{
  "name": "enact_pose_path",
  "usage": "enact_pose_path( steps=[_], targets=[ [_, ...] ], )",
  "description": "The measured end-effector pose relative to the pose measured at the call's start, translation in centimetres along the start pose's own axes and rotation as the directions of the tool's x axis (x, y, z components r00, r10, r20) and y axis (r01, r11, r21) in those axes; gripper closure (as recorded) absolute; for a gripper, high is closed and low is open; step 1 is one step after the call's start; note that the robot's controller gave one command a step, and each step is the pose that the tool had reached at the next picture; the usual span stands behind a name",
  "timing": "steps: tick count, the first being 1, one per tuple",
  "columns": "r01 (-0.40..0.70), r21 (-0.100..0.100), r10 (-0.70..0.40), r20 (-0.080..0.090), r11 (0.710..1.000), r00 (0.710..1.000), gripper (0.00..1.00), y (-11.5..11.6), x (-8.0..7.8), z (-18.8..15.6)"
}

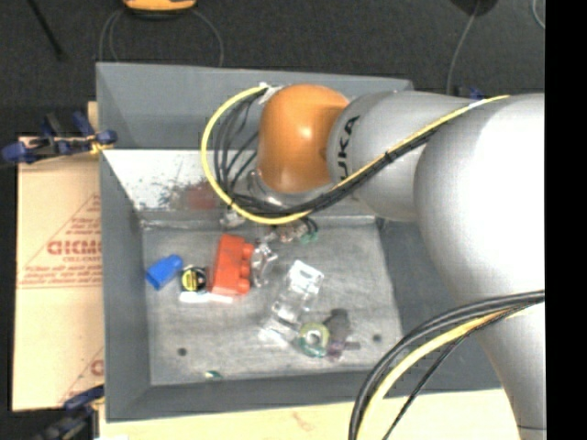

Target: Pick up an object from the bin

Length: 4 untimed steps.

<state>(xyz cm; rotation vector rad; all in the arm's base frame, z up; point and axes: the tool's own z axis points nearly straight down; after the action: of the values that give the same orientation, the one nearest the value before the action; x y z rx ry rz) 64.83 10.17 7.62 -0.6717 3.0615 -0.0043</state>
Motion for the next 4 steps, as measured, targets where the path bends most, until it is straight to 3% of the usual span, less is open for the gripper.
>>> enact_pose_path(
  steps=[1, 2, 3, 4],
  targets=[
    [-0.003, -0.001, 0.003, 0.008, 1.0, 1.0, 1.0, 0.0, -0.2, -0.2],
    [0.4, -0.005, -0.4, -0.003, 0.916, 0.916, 1.0, 3.9, 12.9, -0.7],
    [0.168, -0.007, -0.168, -0.003, 0.986, 0.986, 1.0, 6.5, 14.5, -4.3],
    [0.37, -0.003, -0.37, -0.002, 0.929, 0.929, 1.0, 1.6, 18.2, -7.5]
  ],
)
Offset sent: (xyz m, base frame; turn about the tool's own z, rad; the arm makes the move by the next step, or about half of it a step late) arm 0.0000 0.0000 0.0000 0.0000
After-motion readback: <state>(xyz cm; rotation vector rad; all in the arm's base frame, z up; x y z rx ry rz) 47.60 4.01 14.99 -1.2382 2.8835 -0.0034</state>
